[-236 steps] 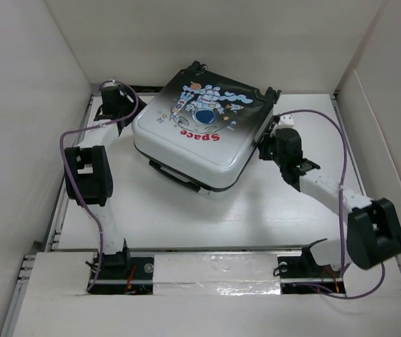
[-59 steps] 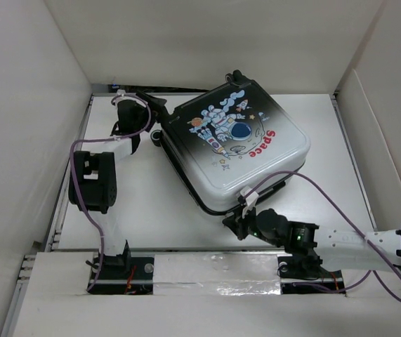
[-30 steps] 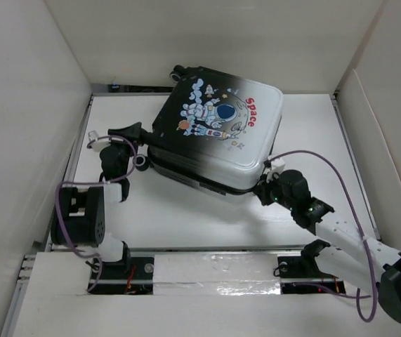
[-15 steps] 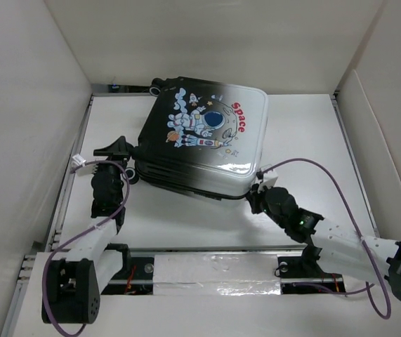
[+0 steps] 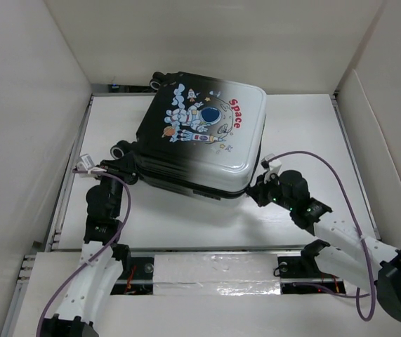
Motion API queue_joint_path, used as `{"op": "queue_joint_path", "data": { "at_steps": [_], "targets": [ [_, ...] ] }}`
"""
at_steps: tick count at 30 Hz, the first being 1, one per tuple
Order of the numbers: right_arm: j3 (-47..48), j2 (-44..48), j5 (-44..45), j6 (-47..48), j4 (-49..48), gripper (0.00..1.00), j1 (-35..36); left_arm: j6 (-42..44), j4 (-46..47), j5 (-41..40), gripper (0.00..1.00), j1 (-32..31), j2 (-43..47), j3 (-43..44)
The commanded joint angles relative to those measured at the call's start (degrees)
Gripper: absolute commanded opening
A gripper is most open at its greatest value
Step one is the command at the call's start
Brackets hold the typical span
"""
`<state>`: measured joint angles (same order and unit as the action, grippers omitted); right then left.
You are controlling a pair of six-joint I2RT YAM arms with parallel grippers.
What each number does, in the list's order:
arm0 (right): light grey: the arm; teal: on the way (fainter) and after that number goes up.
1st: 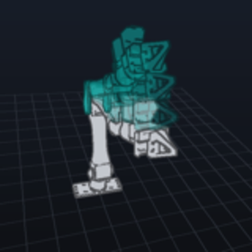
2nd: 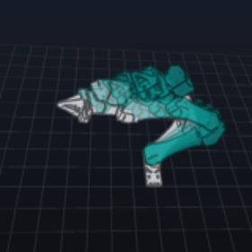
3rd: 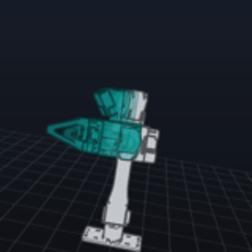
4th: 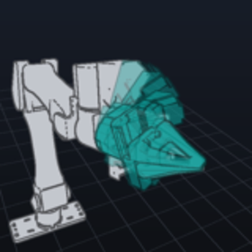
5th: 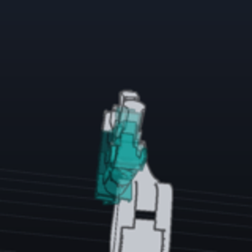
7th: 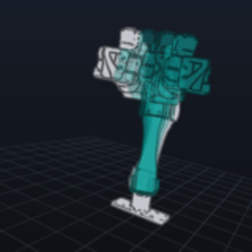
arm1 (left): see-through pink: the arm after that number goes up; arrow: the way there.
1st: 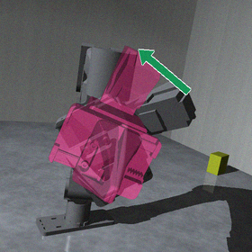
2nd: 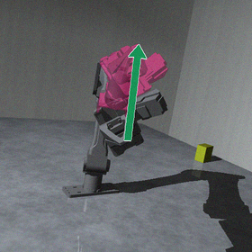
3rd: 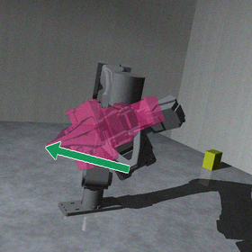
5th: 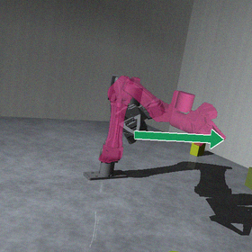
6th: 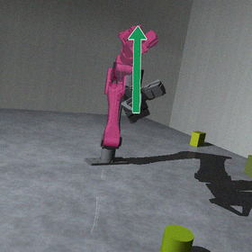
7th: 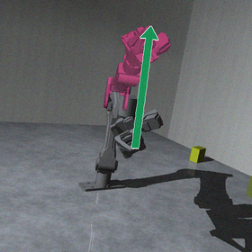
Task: Pack the luggage
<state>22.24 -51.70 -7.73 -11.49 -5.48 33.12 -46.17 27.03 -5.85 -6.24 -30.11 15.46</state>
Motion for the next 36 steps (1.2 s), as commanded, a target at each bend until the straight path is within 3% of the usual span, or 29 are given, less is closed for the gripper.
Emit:
{"op": "queue_joint_path", "data": {
  "at_steps": [1,3,8,13,15,19,20,23,24,28,30,31,34,36],
  "targets": [
    [6.3,-0.8,-7.1,3.0,-7.4,0.0,-4.1,4.5,5.0,12.1,0.12,-0.4,-0.9,-0.1],
    [8.5,-2.1,-8.2,4.1,-6.6,0.0,-6.2,6.3,5.1,14.7,0.0,-0.4,-1.1,-2.4],
    [9.7,-2.7,-13.7,4.2,-8.1,0.0,-13.5,7.8,5.5,14.4,0.0,-0.4,4.4,-4.0],
    [11.1,-3.9,-15.6,5.2,-5.9,0.0,-14.1,6.8,11.2,28.7,0.0,-0.4,2.1,-5.0],
    [11.0,-3.9,-15.1,4.9,-6.4,0.0,-14.7,8.5,12.5,30.2,0.0,-0.4,2.2,-9.5],
    [11.3,-5.1,-13.9,4.8,-7.0,0.0,-15.3,13.2,13.0,20.7,0.0,-11.3,0.9,-15.1],
    [11.8,-5.4,-13.6,4.8,-7.2,0.0,-15.3,14.3,13.1,17.7,0.0,-17.7,-0.5,-13.9],
    [13.4,-7.0,-14.6,5.9,-4.7,0.0,-15.9,17.6,9.4,5.0,0.0,-28.4,-7.7,-7.5],
    [14.1,-7.1,-14.3,6.5,-4.0,0.0,-15.9,17.1,9.4,0.4,0.0,-36.3,-11.9,-5.9],
    [12.9,-5.9,-14.6,6.0,-4.9,0.0,-15.9,15.4,8.2,-14.1,0.0,-49.1,-19.5,-2.0],
    [12.4,-5.8,-14.8,6.1,-4.8,0.0,-15.9,14.5,10.9,-13.1,0.04,-49.1,-24.3,-0.6],
    [11.8,-5.8,-15.4,6.1,-4.8,0.0,-15.9,14.0,11.4,-12.4,0.15,-48.6,-26.0,0.1],
    [9.9,-4.7,-15.4,5.2,-5.9,0.0,-13.8,14.3,15.2,-10.1,0.31,-48.6,-33.6,3.6],
    [7.7,-2.9,-14.1,4.8,-5.4,0.0,-11.1,14.7,17.9,-9.8,0.34,-48.6,-38.6,6.3]
  ]
}}
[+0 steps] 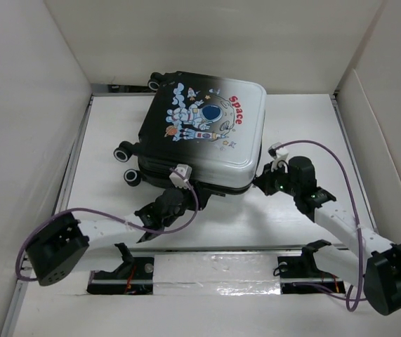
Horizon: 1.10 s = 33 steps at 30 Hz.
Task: Pack the luggage
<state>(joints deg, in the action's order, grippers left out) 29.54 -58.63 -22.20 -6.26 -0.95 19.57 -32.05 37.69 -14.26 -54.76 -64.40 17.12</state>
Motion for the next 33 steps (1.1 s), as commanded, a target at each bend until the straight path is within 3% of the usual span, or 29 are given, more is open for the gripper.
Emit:
{"op": "queue_joint_path", "data": {
  "at_steps": [1,12,16,20,27,29,33],
  "targets": [
    [-0.3,4.8,2.5,-0.4,-9.3,0.0,3.5,0.8,8.1,-0.6,0.36,-0.6,-5.8,5.4],
    [-9.4,16.1,14.5,-8.9,-5.0,0.0,22.9,0.3,16.1,-1.5,0.37,-0.6,-19.3,13.0],
    [-9.3,12.9,21.6,-13.1,-8.2,0.0,34.4,-0.5,17.9,0.7,0.37,0.7,-22.5,16.1],
    [-6.2,2.9,29.8,-15.4,-12.0,0.0,43.2,-0.5,18.4,2.8,0.37,0.7,-23.9,17.9],
    [0.2,-11.5,39.1,-13.9,-21.5,0.0,41.7,-0.1,16.3,4.4,0.41,1.2,-20.9,16.9],
    [0.1,-13.8,39.3,-13.4,-24.4,0.0,39.9,-1.6,14.8,5.5,0.49,1.9,-18.4,14.6],
    [-0.5,-15.5,35.7,-12.8,-28.0,0.0,36.9,-3.5,6.5,3.4,0.65,5.4,-3.4,5.8]
  ]
}}
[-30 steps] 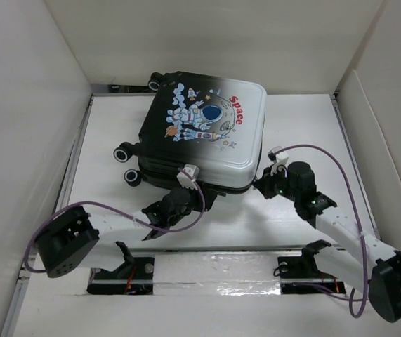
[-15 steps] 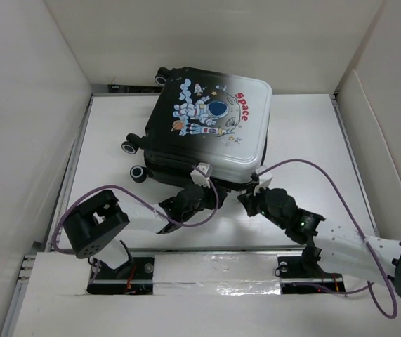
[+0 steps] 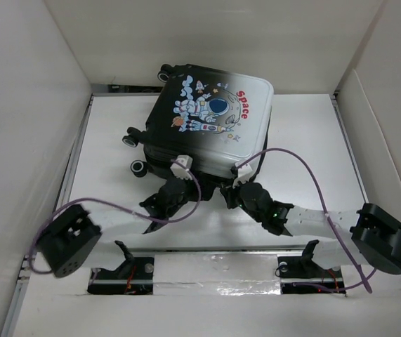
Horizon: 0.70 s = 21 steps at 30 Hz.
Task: Pack the luggage
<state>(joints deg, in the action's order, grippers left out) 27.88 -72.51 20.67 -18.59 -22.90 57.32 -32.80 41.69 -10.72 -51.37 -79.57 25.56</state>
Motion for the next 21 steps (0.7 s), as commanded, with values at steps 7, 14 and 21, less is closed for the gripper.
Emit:
{"op": "queue_joint_path", "data": {
  "at_steps": [7,14,21],
  "targets": [
    [-1.7,1.8,-9.9,0.7,-6.3,0.0,-2.7,-9.5,-17.4,-2.5,0.82,16.5,35.2,-2.1],
    [-1.9,4.4,-12.4,2.1,-3.8,0.0,-3.8,-17.8,-18.7,7.7,0.93,44.1,31.0,2.8],
    [-2.5,3.7,-14.5,2.2,-4.9,0.0,-3.8,-23.9,-7.5,20.7,0.96,56.0,18.7,3.1]
  ]
}}
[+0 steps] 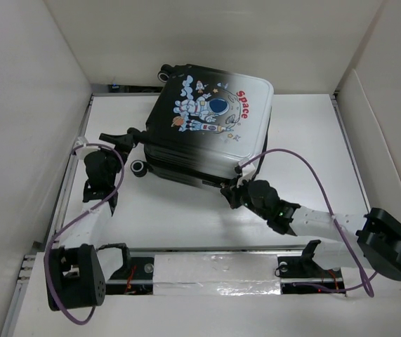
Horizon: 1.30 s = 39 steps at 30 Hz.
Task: Pack the luggage
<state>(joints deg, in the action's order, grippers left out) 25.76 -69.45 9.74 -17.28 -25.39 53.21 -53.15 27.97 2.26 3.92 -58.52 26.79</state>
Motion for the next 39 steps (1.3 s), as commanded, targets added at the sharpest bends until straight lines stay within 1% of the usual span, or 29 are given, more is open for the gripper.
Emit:
{"op": "queue_joint_path", "data": {
  "at_steps": [1,2,3,4,10,13,15,16,20,22,24,26,27,28,29,31,33,35,36,37,39],
  "targets": [
    [-0.4,0.5,-3.8,0.9,-2.5,0.0,0.3,-3.9,7.2,7.7,0.96,0.7,-3.2,2.5],
    [-0.4,0.4,-4.2,1.0,-2.7,0.0,0.3,-4.5,9.1,8.0,0.96,0.7,-4.0,2.1],
    [-0.4,0.3,-4.5,1.0,-2.9,0.0,0.3,-5.1,13.6,8.1,0.96,0.7,-5.4,1.8],
    [-0.4,0.3,-4.8,1.0,-3.2,0.0,0.3,-5.5,15.3,8.4,0.96,0.7,-6.2,1.9],
    [-1.1,0.0,-5.9,0.8,-4.3,0.0,0.3,-7.2,20.4,9.4,0.95,0.7,-12.8,4.4],
    [-1.1,-0.3,-5.8,0.7,-4.5,0.0,0.3,-8.9,24.2,10.3,0.9,0.7,-15.6,4.4],
    [-1.1,-0.2,-6.0,0.6,-4.6,0.0,-0.2,-9.7,27.5,9.9,0.8,0.7,-17.4,4.5],
    [-1.1,-0.3,-6.1,0.6,-4.5,0.0,-0.2,-10.2,28.4,10.0,0.77,0.7,-18.0,4.6],
    [-1.2,0.4,-6.2,0.5,-4.4,0.0,-0.2,-12.4,32.5,12.0,0.72,0.7,-21.0,5.5],
    [-1.4,0.9,-6.2,0.5,-4.0,0.0,-0.7,-13.1,34.3,11.5,0.71,0.2,-22.0,5.4],
    [-1.8,2.1,-6.5,0.6,-3.8,0.0,-1.3,-13.2,35.6,11.1,0.64,0.2,-22.6,5.6],
    [-1.8,2.9,-6.9,0.8,-3.4,0.0,-1.3,-13.0,36.5,11.2,0.42,0.2,-23.0,6.1],
    [-1.8,3.2,-6.9,0.8,-3.0,0.0,-1.3,-13.1,38.0,11.2,0.28,0.2,-23.2,6.1],
    [-1.7,3.4,-7.0,1.1,-2.7,0.0,-1.8,-13.1,38.7,11.4,0.17,0.2,-23.1,6.0],
    [-1.4,3.6,-7.4,1.2,-2.2,0.0,-1.8,-13.0,39.3,11.4,0.0,-0.3,-22.9,6.0],
    [-1.1,3.9,-8.0,1.6,-1.9,0.0,-2.4,-12.3,39.3,11.3,0.0,-1.1,-22.1,5.6],
    [-0.5,4.8,-9.3,2.4,-1.1,0.0,-4.1,-9.6,38.7,10.7,0.0,-2.9,-19.8,5.0],
    [-0.3,6.1,-13.1,3.6,-0.4,0.0,-7.0,-7.9,38.0,9.4,0.0,-4.9,-17.4,3.0],
    [0.1,6.8,-14.1,4.0,0.8,0.0,-8.0,-5.8,37.4,8.6,0.0,-6.3,-14.9,2.1],
    [0.7,8.2,-15.0,4.9,1.4,0.0,-9.1,-4.5,36.7,7.9,0.0,-9.7,-13.7,0.3],
    [1.6,9.5,-16.1,5.9,3.4,0.0,-11.6,-1.7,36.1,5.1,0.0,-13.7,-10.1,-2.0]
  ]
}}
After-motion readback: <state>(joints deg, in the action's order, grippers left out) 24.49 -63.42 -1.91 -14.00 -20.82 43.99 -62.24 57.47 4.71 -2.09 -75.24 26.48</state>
